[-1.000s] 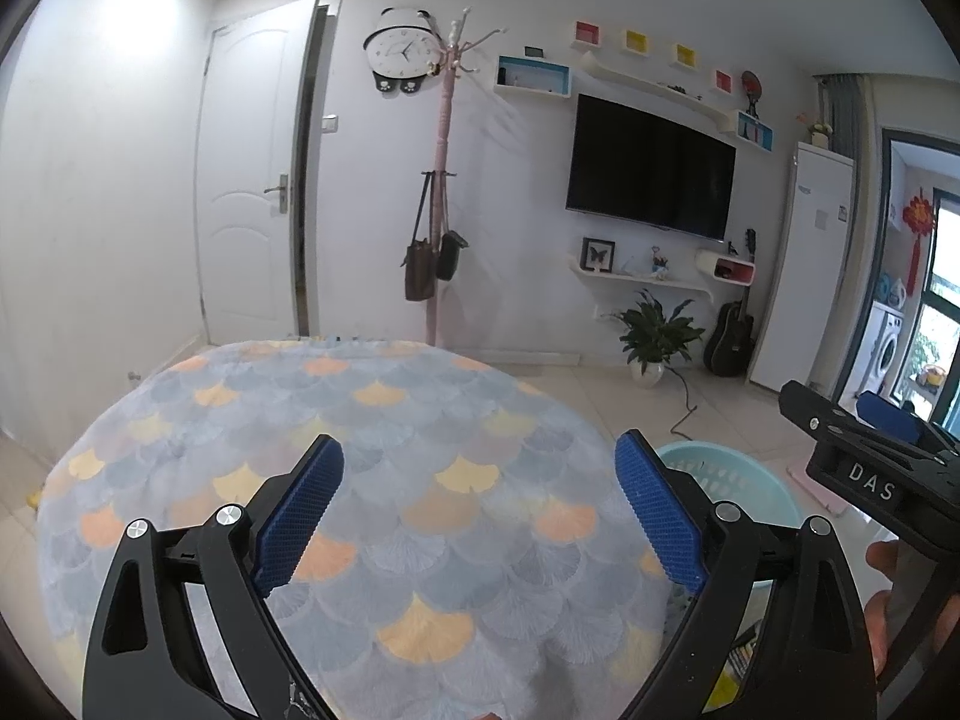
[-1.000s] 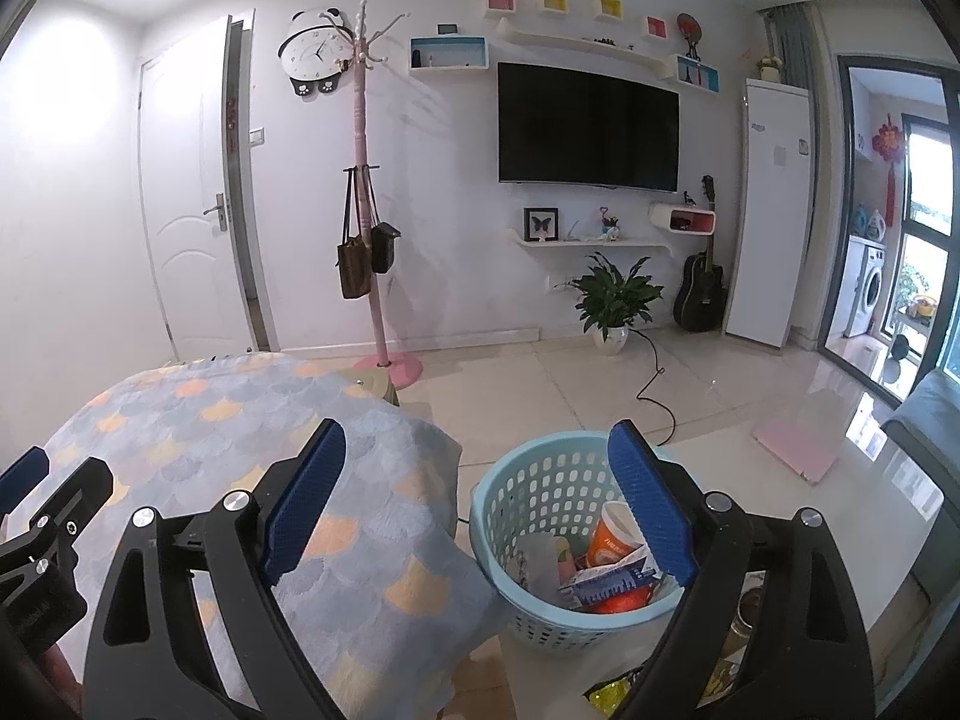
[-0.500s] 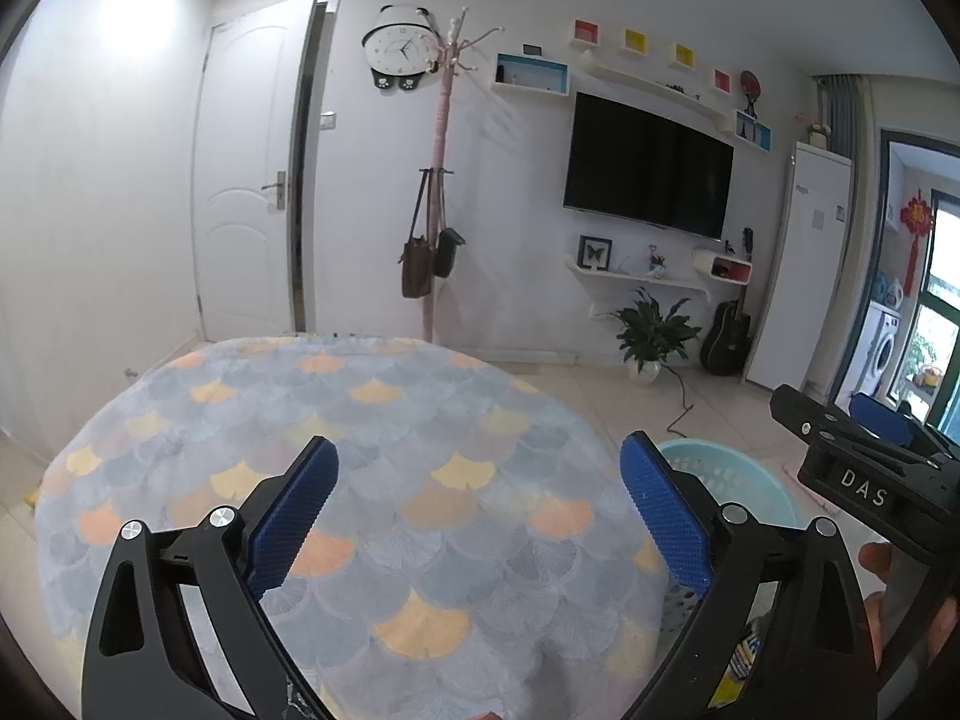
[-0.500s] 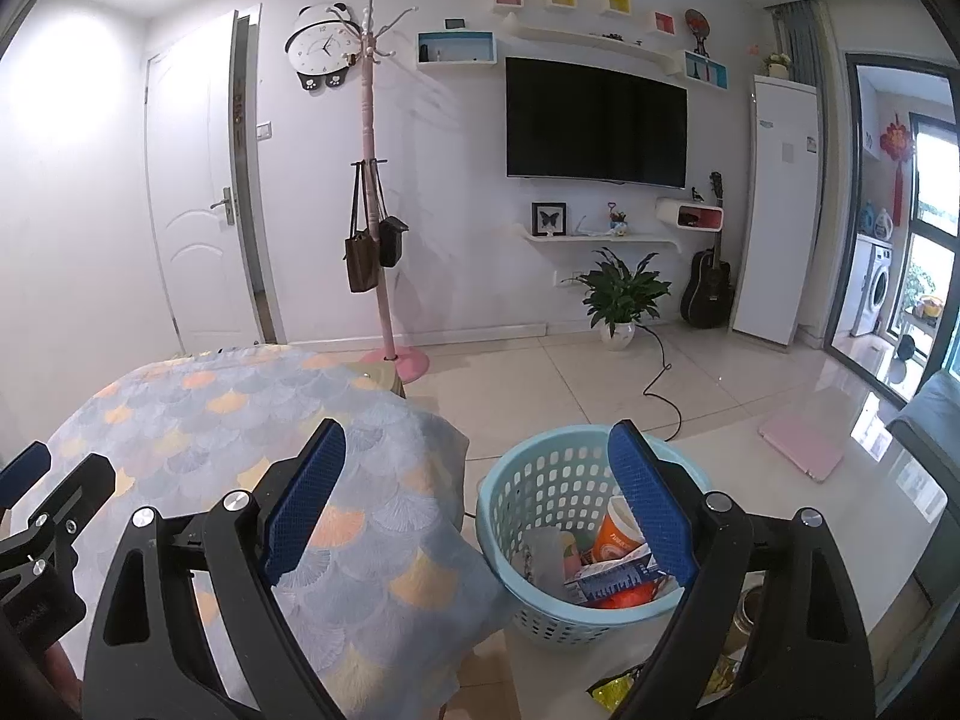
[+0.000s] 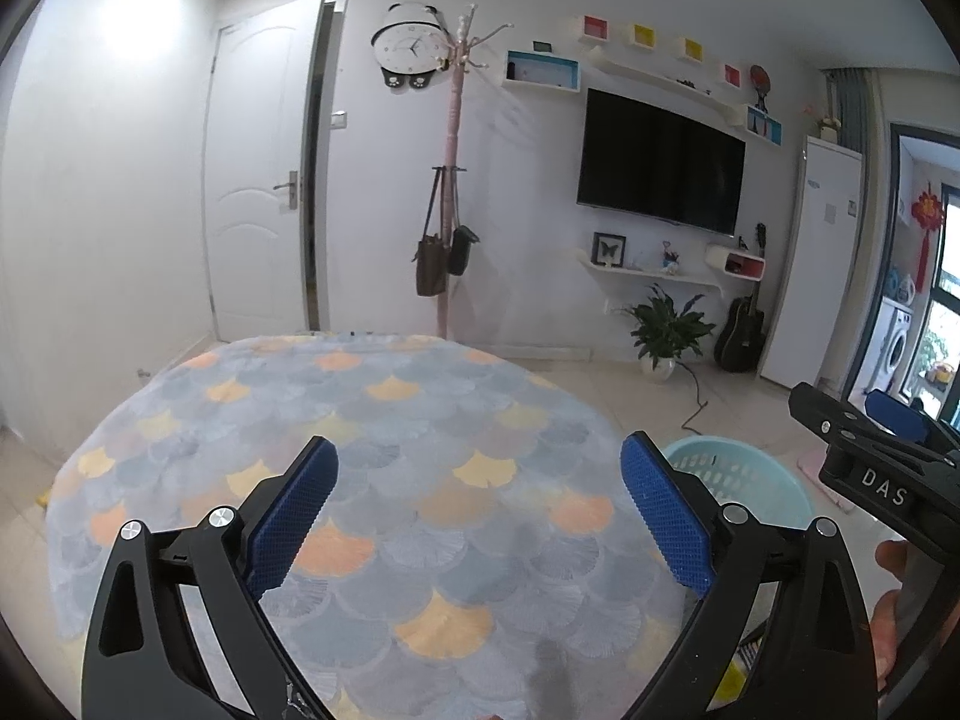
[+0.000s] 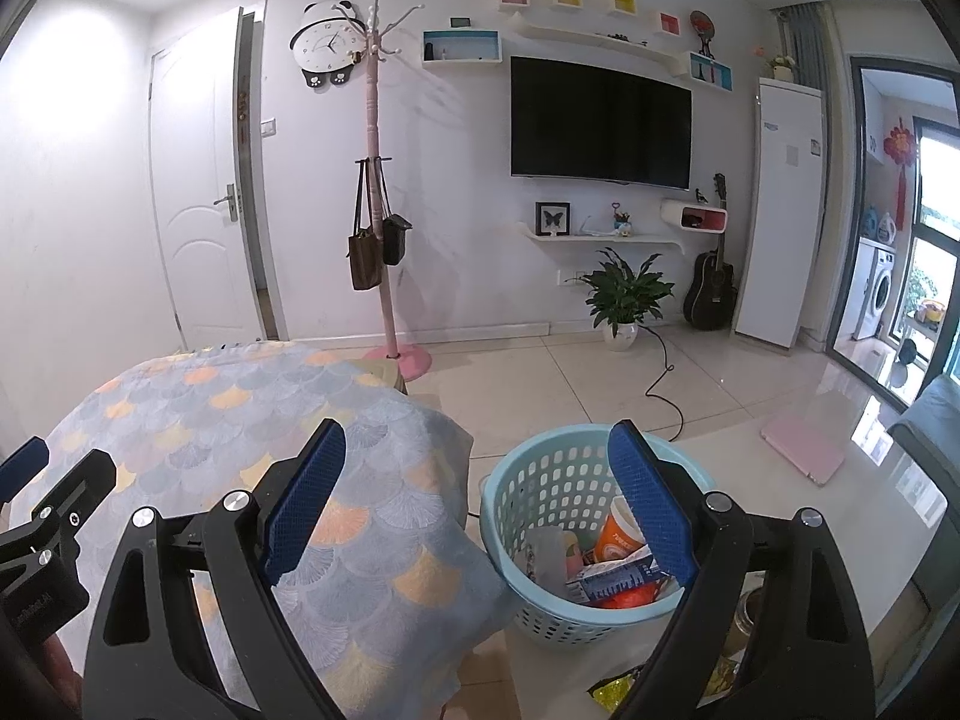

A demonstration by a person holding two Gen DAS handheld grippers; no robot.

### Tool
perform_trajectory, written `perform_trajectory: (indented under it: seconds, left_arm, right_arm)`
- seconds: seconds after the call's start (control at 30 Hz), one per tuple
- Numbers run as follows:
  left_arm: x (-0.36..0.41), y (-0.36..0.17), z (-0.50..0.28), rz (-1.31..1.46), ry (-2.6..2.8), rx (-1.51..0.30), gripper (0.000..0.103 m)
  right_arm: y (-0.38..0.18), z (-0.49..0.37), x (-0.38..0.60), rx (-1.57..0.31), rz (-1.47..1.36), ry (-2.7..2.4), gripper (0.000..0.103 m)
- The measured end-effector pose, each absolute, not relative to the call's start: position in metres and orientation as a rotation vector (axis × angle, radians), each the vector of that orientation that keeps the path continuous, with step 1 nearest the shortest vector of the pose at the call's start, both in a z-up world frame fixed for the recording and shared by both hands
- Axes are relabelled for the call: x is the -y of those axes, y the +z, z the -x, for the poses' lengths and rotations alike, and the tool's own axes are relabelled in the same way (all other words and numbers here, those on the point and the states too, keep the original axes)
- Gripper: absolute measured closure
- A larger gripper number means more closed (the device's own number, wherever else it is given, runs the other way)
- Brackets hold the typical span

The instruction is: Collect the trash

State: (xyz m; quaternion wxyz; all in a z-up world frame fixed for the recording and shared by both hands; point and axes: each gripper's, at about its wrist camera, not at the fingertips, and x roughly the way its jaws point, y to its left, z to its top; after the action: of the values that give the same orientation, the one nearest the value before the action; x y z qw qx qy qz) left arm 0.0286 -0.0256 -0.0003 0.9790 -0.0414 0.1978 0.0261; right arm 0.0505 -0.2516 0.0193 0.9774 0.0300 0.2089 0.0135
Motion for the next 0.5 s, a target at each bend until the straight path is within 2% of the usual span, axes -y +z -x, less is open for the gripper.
perform_trajectory:
  seconds: [0.5]
  left_arm:
    - [0.0217, -0.0008, -0.0266, 0.098, 0.046, -0.4, 0.01]
  right_arm:
    - [0.0209, -0.0492, 0.2444, -0.413, -0.043, 0.024, 0.018]
